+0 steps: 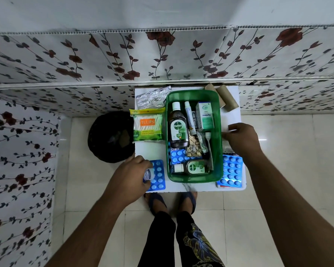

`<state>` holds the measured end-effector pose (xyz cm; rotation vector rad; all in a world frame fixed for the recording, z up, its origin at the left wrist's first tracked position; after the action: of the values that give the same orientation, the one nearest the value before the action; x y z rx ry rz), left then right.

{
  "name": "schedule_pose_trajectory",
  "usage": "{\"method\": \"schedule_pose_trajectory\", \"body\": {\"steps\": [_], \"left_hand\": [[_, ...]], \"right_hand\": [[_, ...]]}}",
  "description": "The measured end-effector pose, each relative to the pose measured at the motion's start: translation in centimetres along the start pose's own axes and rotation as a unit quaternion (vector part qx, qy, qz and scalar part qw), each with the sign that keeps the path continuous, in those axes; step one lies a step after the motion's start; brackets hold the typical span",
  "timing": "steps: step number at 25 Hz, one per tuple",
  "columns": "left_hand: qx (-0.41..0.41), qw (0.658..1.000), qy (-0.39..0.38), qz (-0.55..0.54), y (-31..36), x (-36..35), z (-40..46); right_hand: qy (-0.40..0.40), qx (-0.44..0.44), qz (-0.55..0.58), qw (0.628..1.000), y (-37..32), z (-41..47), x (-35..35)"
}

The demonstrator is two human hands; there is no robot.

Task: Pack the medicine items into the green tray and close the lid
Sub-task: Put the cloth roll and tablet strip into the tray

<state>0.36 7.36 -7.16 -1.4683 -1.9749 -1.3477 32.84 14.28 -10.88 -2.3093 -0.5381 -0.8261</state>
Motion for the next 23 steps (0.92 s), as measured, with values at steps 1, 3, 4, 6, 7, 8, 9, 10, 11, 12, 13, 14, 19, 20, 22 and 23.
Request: {"method": "schedule_pose_trajectory", "body": {"steps": [1,3,4,6,7,8,9,10,11,12,13,14,19,20,22,23], "left_hand": [[0.002,1.0,0.023,-0.011,0.4,1.4,-0.4],[-0.01,0.992,0.109,-0.069,2.3,5.3,-1.1],[-0.028,0.983,0.146,-0.105,4.0,7.2,-1.1],[-0.071,0.976,0.162,-0.13,8.6,9.0,-0.1],[-0.09,0.979,0.145,-0.111,10.7,8.8,1.1],[-0.102,0.984,0.122,-0.078,12.2,8.0,2.5],[-0.107,0.989,0.098,-0.041,13.3,6.7,4.0],[-0.108,0.992,0.071,-0.009,13.9,5.2,5.5],[-0.103,0.994,0.045,0.013,14.0,3.9,6.6],[-0.097,0.994,0.031,0.026,14.2,2.7,7.5],[-0.091,0.995,0.027,0.035,14.2,1.8,8.0],[-0.092,0.994,0.029,0.042,14.3,1.2,8.5],[-0.109,0.992,0.059,0.003,14.5,2.7,8.0],[-0.102,0.991,0.087,-0.029,14.0,4.3,7.3],[-0.075,0.977,0.169,-0.11,11.8,8.1,5.4],[-0.059,0.965,0.211,-0.143,10.2,9.7,4.4]], "right_hand": [[-0.001,-0.003,0.023,1.0,0.2,0.0,0.4],[0.009,-0.001,0.074,0.997,0.3,-0.4,1.6],[0.019,0.001,0.102,0.995,0.4,-0.6,2.4],[0.032,0.001,0.169,0.985,0.5,-1.6,4.1],[0.038,0.002,0.199,0.979,0.3,-2.1,4.8],[0.043,0.004,0.22,0.975,0.1,-2.6,5.2],[0.049,0.009,0.234,0.971,-0.3,-3.1,5.9],[0.053,0.017,0.246,0.968,-0.6,-3.6,6.5],[0.054,0.024,0.255,0.965,-1.0,-4.0,6.8],[0.055,0.03,0.261,0.963,-1.1,-4.2,7.2],[0.052,0.036,0.263,0.963,-1.2,-4.4,7.4],[0.049,0.042,0.258,0.964,-1.3,-4.5,7.5],[0.047,0.061,0.233,0.969,-2.4,-5.6,7.6],[0.045,0.069,0.225,0.971,-3.1,-6.0,7.2],[0.028,0.093,0.192,0.977,-5.1,-7.1,5.5],[0.016,0.107,0.164,0.98,-6.3,-7.6,4.1]]}}
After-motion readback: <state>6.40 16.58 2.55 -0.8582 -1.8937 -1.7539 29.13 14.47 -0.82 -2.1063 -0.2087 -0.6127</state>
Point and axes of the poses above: each hand's wrist, its own z-axis towards the middle knuckle, its own x-axis out of the back of the hand, y = z × x, the point moved 9 cm from there along z, towards the middle knuckle, and after that the axes turned 8 degrees about -z, right-handed, at the moved point
